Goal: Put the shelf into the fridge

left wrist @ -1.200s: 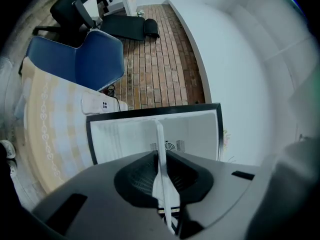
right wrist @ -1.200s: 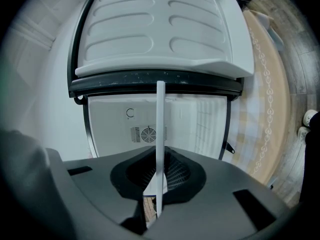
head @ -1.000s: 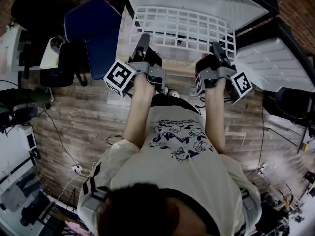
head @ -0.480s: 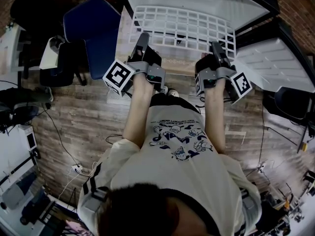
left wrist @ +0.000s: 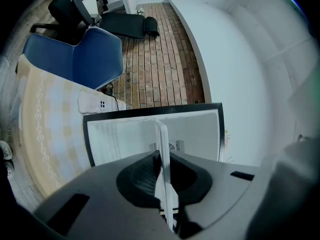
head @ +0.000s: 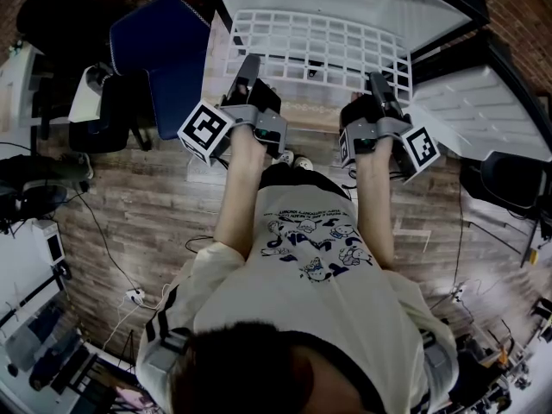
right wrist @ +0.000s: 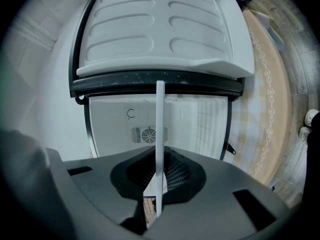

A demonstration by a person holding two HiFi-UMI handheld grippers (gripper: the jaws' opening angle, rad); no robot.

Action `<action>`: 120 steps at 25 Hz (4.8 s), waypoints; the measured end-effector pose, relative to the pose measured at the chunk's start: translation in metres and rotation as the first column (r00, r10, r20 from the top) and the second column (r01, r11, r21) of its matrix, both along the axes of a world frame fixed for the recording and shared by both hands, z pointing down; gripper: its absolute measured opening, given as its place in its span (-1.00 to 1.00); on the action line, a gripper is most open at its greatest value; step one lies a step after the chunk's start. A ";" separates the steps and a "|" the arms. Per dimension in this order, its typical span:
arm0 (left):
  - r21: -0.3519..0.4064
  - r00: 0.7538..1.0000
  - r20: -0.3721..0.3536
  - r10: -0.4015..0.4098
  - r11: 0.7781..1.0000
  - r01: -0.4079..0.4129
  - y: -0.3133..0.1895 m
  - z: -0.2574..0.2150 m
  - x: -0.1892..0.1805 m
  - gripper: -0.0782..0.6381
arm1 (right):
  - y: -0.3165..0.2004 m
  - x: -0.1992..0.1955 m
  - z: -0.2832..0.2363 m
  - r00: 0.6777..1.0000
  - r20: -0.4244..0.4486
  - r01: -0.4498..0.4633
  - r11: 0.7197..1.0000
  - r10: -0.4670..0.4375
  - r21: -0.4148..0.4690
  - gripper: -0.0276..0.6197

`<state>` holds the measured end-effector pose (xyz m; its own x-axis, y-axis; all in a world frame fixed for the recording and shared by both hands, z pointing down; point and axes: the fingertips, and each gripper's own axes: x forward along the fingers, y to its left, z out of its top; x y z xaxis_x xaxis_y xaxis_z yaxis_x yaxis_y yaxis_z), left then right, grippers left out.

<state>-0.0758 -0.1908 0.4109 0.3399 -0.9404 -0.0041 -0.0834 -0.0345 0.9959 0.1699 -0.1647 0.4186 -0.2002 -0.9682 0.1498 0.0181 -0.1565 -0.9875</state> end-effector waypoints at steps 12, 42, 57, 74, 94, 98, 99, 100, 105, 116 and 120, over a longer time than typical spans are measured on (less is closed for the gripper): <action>-0.018 1.000 -0.007 0.017 1.000 -0.017 0.000 0.002 -0.002 -0.69 | 0.009 0.027 -0.004 0.993 -0.106 -0.049 0.999 0.050 0.005 -0.77; -0.016 1.000 -0.011 0.007 1.000 -0.007 -0.028 0.009 -0.006 -0.69 | -0.003 0.020 -0.004 0.994 -0.062 -0.088 0.996 0.090 0.026 -0.77; -0.005 1.000 -0.016 0.019 1.000 -0.019 -0.033 0.007 -0.004 -0.69 | -0.011 0.022 -0.005 0.993 -0.066 -0.096 0.995 0.097 0.024 -0.77; -0.021 1.000 -0.009 0.026 0.999 -0.026 -0.065 0.018 0.002 -0.69 | -0.044 0.027 0.004 0.993 -0.076 -0.095 0.995 0.095 -0.001 -0.77; -0.022 1.000 -0.009 0.027 0.999 -0.027 -0.076 0.020 0.004 -0.69 | -0.056 0.030 0.005 0.991 -0.083 -0.107 0.994 0.107 0.002 -0.77; -0.019 1.000 0.019 0.023 1.000 -0.023 -0.076 0.018 0.003 -0.68 | -0.056 0.029 0.003 0.991 -0.082 -0.105 0.994 0.105 0.002 -0.77; -0.018 0.999 0.035 0.023 1.000 -0.022 -0.076 0.017 0.003 -0.68 | -0.055 0.028 0.003 0.991 -0.082 -0.102 0.995 0.102 0.000 -0.77; -0.016 0.999 0.048 0.022 1.000 -0.021 -0.076 0.015 0.003 -0.68 | -0.056 0.029 0.003 0.991 -0.082 -0.102 0.995 0.102 0.002 -0.77; 0.021 1.000 0.016 0.014 1.000 -0.014 -0.069 0.005 0.005 -0.43 | -0.056 0.029 0.003 0.992 -0.085 -0.094 0.996 0.094 0.011 -0.77; 0.029 1.000 -0.004 0.012 1.000 -0.011 -0.049 0.001 0.013 -0.37 | -0.040 0.023 -0.002 0.993 -0.089 -0.070 0.997 0.072 0.030 -0.77; 0.025 1.000 0.004 0.008 1.000 -0.008 -0.043 0.003 0.014 -0.37 | -0.031 0.022 -0.002 0.992 -0.102 -0.070 0.997 0.072 0.026 -0.77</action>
